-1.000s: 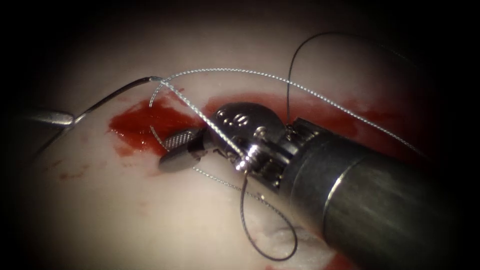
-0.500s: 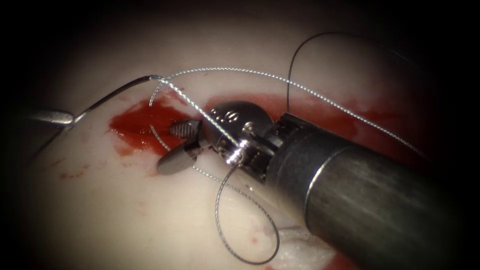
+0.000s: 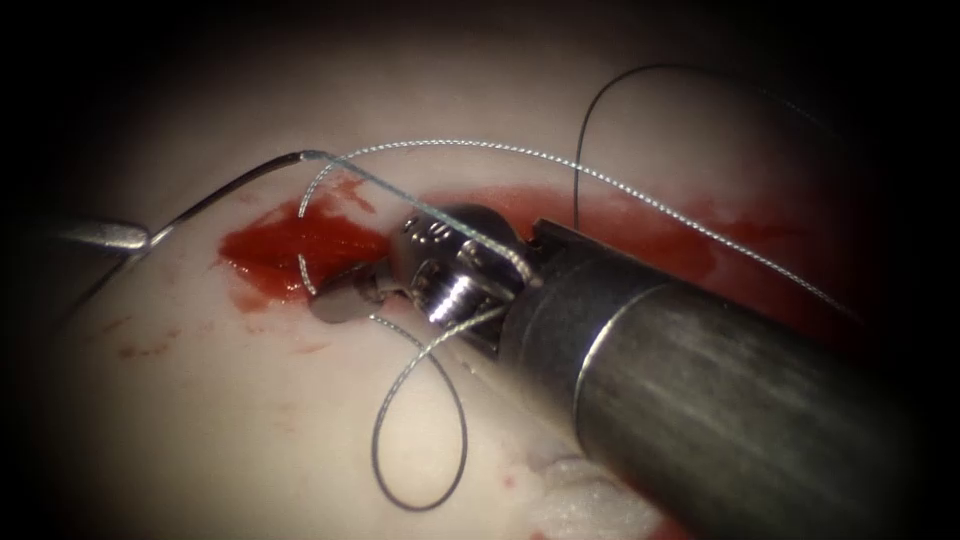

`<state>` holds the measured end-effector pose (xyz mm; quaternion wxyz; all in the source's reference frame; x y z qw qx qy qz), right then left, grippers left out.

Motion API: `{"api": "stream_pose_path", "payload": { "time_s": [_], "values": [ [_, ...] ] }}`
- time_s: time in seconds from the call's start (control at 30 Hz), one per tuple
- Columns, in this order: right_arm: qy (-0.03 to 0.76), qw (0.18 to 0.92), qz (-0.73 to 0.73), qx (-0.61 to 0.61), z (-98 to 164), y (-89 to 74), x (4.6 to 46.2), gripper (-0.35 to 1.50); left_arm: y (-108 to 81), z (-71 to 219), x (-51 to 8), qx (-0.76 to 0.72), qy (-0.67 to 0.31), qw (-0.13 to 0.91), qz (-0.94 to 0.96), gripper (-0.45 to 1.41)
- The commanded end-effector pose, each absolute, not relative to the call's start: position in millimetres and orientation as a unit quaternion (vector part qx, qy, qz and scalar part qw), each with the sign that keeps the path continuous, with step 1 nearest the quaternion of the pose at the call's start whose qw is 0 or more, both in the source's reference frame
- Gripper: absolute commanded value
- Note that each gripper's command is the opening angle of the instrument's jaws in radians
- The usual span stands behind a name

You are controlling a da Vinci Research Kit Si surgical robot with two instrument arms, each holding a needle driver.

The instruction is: Wound Closure

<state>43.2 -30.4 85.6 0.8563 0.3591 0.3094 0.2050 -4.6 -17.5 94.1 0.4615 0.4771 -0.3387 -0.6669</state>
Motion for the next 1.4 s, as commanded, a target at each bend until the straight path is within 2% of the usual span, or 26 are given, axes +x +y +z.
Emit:
{"api": "stream_pose_path", "payload": {
  "time_s": [0.03,0.3,0.4,0.5,0.77,1.0,1.13,1.2,1.23,1.27,1.3,1.4],
  "values": [
    [0.301,0.853,0.198,0.377,85,-29.4,43.2,-0.35,-16.4,94,-5.0,0.476,-0.342,0.462,-0.666,-0.45],
    [0.228,0.834,0.191,0.465,82,-29.5,35.3,-0.35,-16.2,94,-4.9,0.472,-0.343,0.46,-0.669,-0.45],
    [0.237,0.835,0.229,0.441,81,-30.6,31.0,-0.35,-16.2,94,-4.9,0.473,-0.343,0.46,-0.669,-0.45],
    [0.21,0.842,0.248,0.431,81,-31.8,27.3,-0.35,-16.1,93,-4.8,0.474,-0.343,0.458,-0.669,-0.45],
    [0.188,0.828,0.294,0.44,80,-33.1,20.2,-0.35,-16.1,93,-4.8,0.475,-0.343,0.459,-0.668,-0.45],
    [0.139,0.837,0.319,0.423,80,-33.7,16.0,-0.35,-15.8,93,-4.4,0.473,-0.345,0.456,-0.67,-0.45],
    [0.158,0.843,0.316,0.406,80,-33.4,15.6,-0.35,-15.7,93,-4.3,0.472,-0.345,0.455,-0.671,-0.45],
    [0.234,0.864,0.255,0.366,80,-32.7,16.1,0.59,-15.7,93,-4.4,0.472,-0.347,0.456,-0.67,-0.45],
    [0.259,0.863,0.258,0.349,79,-32.1,16.5,0.94,-15.7,93,-4.4,0.472,-0.347,0.456,-0.67,-0.45],
    [0.268,0.859,0.267,0.345,79,-31.7,16.8,1.09,-15.7,93,-4.4,0.471,-0.347,0.456,-0.67,-0.45],
    [0.276,0.859,0.265,0.339,79,-31.2,17.2,1.14,-15.8,93,-4.4,0.471,-0.347,0.456,-0.67,-0.45],
    [0.297,0.869,0.254,0.304,78,-29.5,18.7,1.13,-15.8,93,-4.4,0.471,-0.347,0.456,-0.67,-0.45]
  ]
}}
